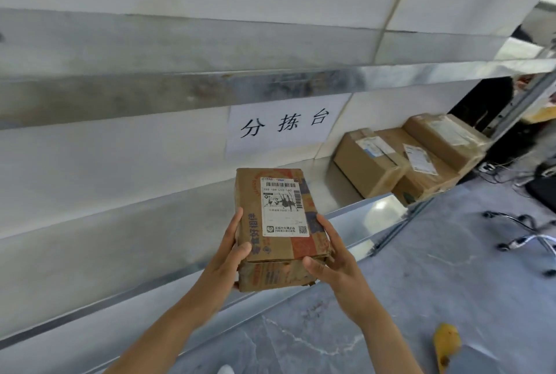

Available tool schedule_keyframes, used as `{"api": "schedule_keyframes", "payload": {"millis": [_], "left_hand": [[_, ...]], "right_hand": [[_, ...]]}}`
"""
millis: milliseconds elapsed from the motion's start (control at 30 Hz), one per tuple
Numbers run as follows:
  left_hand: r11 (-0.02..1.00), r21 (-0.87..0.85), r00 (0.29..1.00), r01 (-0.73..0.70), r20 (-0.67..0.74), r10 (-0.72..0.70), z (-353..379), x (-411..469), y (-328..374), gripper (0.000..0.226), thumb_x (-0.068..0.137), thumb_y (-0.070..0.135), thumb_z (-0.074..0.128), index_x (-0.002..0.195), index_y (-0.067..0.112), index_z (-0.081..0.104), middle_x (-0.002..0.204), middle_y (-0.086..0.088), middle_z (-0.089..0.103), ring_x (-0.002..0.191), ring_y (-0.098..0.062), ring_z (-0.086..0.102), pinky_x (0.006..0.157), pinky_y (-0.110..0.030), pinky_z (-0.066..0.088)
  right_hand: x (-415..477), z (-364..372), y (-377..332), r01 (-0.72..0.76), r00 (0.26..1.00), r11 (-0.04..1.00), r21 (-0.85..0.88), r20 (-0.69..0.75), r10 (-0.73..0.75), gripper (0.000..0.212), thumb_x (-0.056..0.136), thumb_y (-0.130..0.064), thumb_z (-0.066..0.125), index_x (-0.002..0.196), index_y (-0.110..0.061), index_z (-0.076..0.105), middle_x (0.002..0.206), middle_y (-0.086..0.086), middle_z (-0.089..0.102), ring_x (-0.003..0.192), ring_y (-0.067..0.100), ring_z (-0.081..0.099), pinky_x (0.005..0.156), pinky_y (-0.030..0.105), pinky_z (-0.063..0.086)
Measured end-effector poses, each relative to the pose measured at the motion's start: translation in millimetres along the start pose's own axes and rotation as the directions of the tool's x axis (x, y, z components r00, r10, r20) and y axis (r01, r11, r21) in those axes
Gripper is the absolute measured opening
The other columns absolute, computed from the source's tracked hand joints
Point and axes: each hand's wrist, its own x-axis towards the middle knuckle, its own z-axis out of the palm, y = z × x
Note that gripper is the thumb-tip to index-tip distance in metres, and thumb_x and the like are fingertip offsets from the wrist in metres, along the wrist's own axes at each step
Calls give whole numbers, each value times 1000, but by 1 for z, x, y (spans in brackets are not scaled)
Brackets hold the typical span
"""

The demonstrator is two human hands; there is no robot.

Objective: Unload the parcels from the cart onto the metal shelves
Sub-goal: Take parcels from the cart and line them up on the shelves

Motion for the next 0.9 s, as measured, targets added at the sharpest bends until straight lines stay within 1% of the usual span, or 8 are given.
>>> {"api": "schedule_keyframes", "payload": {"millis": [167, 300, 467, 533, 633, 700, 800, 900], "left_hand": [[1000, 15, 998, -5, 66, 4, 18, 40, 9, 53, 98, 31, 37, 127, 69, 13, 124, 34, 53, 114, 3, 56, 102, -46, 45], [999, 35, 995, 21, 100, -24, 35, 62, 14, 53, 98, 33, 36, 124, 69, 9, 125, 38, 48, 107, 15, 54, 103, -42, 44], [998, 17, 994, 60, 95, -61, 64, 88, 6, 51, 101, 28, 32, 122, 67, 6, 133, 31, 40, 101, 21, 53, 84, -17, 50], [997, 28, 995, 69, 68, -71, 78, 101, 1, 51, 102, 32, 33, 125, 66, 3, 140, 26, 36, 106, 18, 51, 78, -10, 47], [998, 19, 998, 52, 29, -53, 101, 122, -7, 55, 88, 49, 38, 123, 72, 2, 155, 18, 14, 133, 0, 36, 89, -13, 40], [999, 8, 999, 54, 4, -54, 116, 135, -12, 54, 84, 51, 38, 118, 76, 4, 157, 17, 10, 138, -5, 30, 89, -13, 39], [997, -12, 996, 76, -53, -76, 138, 154, -16, 53, 96, 43, 39, 127, 70, 5, 154, 15, 23, 131, -6, 39, 83, -12, 41], [996, 6, 987, 87, -137, -86, 157, 172, -23, 48, 91, 47, 43, 114, 79, 15, 141, 12, 46, 121, -7, 49, 100, -28, 41]], "right_hand": [[26, -29, -2, 9, 999, 998, 57, -54, -5, 83, 64, -44, 86, 137, -45, 44, 135, -3, 58, 125, 23, 54, 101, 52, 46], [36, -49, 4, 4, 996, 995, 97, -85, 4, 81, 66, -42, 85, 136, -46, 45, 135, 1, 58, 125, 25, 54, 99, 51, 48], [49, -79, 10, -20, 994, 993, 119, -104, 32, 84, 64, -41, 87, 137, -43, 45, 134, 0, 59, 124, 24, 55, 96, 44, 51], [57, -94, 11, -40, 992, 990, 139, -112, 56, 88, 60, -43, 88, 136, -42, 45, 132, -1, 61, 122, 22, 57, 93, 39, 53], [70, -119, 12, -59, 993, 987, 148, -92, 74, 92, 57, -44, 90, 137, -40, 44, 129, -1, 63, 121, 21, 58, 95, 43, 51], [80, -137, 12, -75, 994, 985, 154, -72, 87, 95, 56, -43, 90, 138, -38, 43, 128, -2, 64, 120, 21, 59, 99, 47, 48], [94, -165, 14, -105, 993, 980, 170, -29, 111, 96, 54, -42, 91, 137, -37, 43, 127, -1, 64, 118, 21, 60, 95, 45, 51], [109, -191, 20, -127, 992, 975, 184, 17, 126, 93, 53, -40, 92, 134, -40, 46, 129, 1, 63, 119, 23, 59, 88, 39, 54]]}}
